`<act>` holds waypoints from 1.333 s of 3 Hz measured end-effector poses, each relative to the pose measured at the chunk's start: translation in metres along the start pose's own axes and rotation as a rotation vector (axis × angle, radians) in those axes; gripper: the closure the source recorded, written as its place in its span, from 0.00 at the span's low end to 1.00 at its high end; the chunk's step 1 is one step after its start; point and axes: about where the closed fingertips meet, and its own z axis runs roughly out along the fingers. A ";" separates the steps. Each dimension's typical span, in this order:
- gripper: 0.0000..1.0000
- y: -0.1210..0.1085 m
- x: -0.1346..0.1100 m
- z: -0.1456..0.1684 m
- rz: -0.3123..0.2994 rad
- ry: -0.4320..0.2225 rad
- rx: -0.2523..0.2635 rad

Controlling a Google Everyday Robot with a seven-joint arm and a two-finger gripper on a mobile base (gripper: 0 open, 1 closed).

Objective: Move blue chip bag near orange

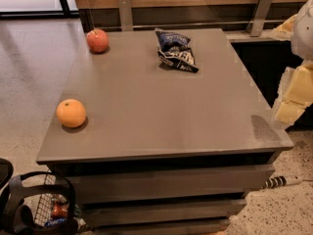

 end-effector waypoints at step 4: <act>0.00 -0.122 -0.035 0.058 0.306 -0.224 0.081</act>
Offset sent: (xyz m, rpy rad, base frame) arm 0.0898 0.0151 0.0126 0.1076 -0.0194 -0.0843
